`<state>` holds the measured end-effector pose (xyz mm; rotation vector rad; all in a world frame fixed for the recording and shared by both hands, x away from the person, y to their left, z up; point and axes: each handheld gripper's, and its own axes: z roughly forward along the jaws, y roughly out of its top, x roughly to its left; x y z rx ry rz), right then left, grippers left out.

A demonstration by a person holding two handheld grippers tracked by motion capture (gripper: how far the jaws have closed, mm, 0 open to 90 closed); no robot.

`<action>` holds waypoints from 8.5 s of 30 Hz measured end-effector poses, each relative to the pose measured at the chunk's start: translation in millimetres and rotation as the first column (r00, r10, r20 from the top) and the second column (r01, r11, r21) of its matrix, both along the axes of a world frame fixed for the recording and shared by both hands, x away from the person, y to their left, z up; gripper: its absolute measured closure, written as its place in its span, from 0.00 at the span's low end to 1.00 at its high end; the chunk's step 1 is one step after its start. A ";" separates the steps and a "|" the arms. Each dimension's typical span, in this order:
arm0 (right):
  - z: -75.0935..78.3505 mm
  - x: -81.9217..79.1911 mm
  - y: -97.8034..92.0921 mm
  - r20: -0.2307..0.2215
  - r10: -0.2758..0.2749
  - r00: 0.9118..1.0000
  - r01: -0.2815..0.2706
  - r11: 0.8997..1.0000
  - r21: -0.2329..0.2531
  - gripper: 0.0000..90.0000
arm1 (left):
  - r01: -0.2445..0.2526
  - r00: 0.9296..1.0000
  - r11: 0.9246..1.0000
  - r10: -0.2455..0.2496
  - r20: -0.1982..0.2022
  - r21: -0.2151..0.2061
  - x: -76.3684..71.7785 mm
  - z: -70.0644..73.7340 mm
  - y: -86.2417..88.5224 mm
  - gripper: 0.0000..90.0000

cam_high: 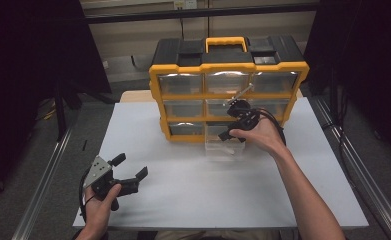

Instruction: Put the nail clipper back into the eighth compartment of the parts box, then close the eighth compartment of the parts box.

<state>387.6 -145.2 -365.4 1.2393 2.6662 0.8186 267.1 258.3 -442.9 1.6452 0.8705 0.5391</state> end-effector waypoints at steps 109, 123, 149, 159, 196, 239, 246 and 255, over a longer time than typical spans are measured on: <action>-92.6 -174.6 -123.9 0.489 -0.455 0.744 0.267 0.874 0.407 0.02 | -0.001 1.000 1.000 0.001 0.000 0.014 -3.4 -1.1 3.4 0.05; -89.7 -173.1 -98.2 0.464 -0.340 0.818 0.131 0.895 0.426 0.01 | -0.002 1.000 1.000 0.001 0.011 0.018 -4.6 0.9 3.6 0.05; -81.2 -158.4 -45.2 0.501 -0.143 0.854 -0.103 0.897 0.431 0.13 | 0.012 1.000 0.999 -0.013 0.014 0.046 -3.9 -0.4 -1.8 0.05; -73.9 -145.9 -28.1 0.494 -0.087 0.865 -0.159 0.887 0.433 0.29 | 0.015 1.000 0.999 -0.016 0.013 0.042 -3.8 -0.1 -0.9 0.05; -91.7 -115.1 -4.1 0.474 0.002 0.880 -0.231 0.876 0.424 1.00 | 0.022 1.000 0.999 -0.022 0.017 0.038 -5.7 0.9 -0.5 0.05; -98.4 -73.6 -14.7 0.469 -0.037 0.882 -0.154 0.919 0.362 1.00 | 0.021 1.000 0.998 -0.023 0.022 0.051 -6.5 0.6 -2.4 0.05; -97.0 -72.0 -12.2 0.482 -0.036 0.876 -0.155 0.923 0.351 1.00 | 0.027 0.999 0.999 -0.028 0.022 0.047 -6.5 0.6 -2.7 0.05; -95.8 -68.0 -7.7 0.486 -0.030 0.874 -0.159 0.926 0.343 1.00 | 0.024 0.999 0.999 -0.025 0.024 0.046 -6.8 1.3 -1.6 0.05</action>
